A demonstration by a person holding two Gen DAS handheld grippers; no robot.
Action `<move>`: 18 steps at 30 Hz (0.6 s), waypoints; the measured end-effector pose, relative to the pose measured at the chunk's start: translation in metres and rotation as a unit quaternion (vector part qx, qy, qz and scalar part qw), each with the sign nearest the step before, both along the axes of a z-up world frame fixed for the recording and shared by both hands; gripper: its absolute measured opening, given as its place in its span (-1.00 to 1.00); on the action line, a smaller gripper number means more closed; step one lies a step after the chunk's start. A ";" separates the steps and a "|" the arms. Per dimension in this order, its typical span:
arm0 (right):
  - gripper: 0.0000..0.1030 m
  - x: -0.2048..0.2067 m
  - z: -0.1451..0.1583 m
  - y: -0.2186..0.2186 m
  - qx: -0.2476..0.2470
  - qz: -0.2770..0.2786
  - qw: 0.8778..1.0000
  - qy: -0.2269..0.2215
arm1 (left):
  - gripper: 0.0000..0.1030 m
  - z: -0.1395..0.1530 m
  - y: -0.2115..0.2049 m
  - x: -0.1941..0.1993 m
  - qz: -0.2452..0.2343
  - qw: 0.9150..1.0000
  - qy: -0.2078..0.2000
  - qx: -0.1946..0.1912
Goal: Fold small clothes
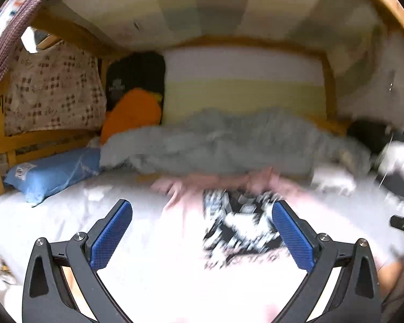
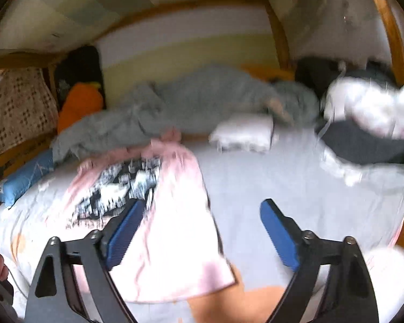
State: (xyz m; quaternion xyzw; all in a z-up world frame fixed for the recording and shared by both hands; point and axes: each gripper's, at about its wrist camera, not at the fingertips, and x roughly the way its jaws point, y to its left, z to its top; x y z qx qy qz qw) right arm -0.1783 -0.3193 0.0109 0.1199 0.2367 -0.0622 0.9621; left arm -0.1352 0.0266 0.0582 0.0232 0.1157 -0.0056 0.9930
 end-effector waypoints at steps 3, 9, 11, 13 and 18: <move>0.42 0.015 -0.030 -0.012 0.024 -0.007 0.997 0.073 | 0.99 -0.016 0.003 0.004 0.004 1.000 0.022 -0.011; 0.07 0.028 -0.066 -0.034 0.093 -0.011 0.985 0.143 | 0.99 -0.050 0.022 0.016 0.028 0.995 0.080 -0.058; -0.08 0.031 -0.072 -0.034 0.098 -0.005 0.983 0.156 | 0.99 -0.061 0.028 0.018 0.051 0.992 0.100 -0.064; -0.51 0.035 -0.078 -0.031 0.098 -0.001 0.981 0.170 | 0.99 -0.075 0.038 0.017 0.052 0.990 0.110 -0.077; -0.92 0.040 -0.083 -0.022 0.102 0.014 0.974 0.201 | 0.99 -0.090 0.059 0.017 0.072 0.985 0.118 -0.101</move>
